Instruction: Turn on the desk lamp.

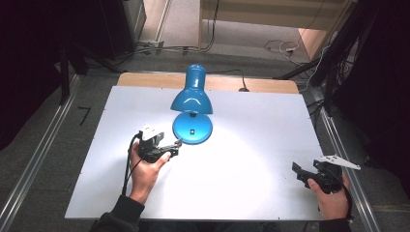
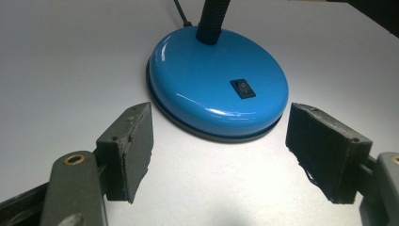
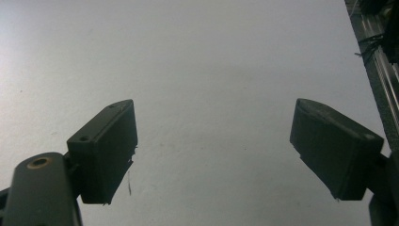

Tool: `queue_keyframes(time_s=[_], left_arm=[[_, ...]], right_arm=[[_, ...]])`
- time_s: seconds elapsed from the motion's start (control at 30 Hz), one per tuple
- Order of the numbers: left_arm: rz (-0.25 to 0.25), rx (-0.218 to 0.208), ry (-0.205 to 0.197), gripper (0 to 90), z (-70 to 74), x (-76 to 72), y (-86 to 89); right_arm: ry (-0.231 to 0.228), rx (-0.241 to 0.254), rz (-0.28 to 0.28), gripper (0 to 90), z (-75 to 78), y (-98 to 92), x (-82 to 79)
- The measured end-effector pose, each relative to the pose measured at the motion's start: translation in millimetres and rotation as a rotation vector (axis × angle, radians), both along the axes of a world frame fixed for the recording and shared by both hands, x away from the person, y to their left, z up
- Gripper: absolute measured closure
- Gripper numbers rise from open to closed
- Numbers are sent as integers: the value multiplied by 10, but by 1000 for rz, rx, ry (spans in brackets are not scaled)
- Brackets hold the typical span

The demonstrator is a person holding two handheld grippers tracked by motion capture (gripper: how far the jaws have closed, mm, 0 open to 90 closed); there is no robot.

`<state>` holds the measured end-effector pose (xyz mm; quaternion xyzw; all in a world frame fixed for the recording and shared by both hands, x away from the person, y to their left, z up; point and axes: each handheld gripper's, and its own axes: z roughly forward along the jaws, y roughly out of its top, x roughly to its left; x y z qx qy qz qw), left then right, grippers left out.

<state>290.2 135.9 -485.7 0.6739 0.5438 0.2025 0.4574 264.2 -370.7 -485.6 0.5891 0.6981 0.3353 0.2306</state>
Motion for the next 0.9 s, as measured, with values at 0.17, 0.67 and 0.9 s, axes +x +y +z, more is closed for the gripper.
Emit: queue_keyframes(time_s=[0.17,0.67,0.9], left_arm=[[2,-4,-7,245,5,-40,41],[28,-11,-4,245,-3,-167,213],[39,-14,-2,245,-17,-227,291]], right_arm=[[1,0,-2,142,1,-7,-2],[0,4,-3,142,4,-23,-7],[5,7,-3,142,2,-18,-7]])
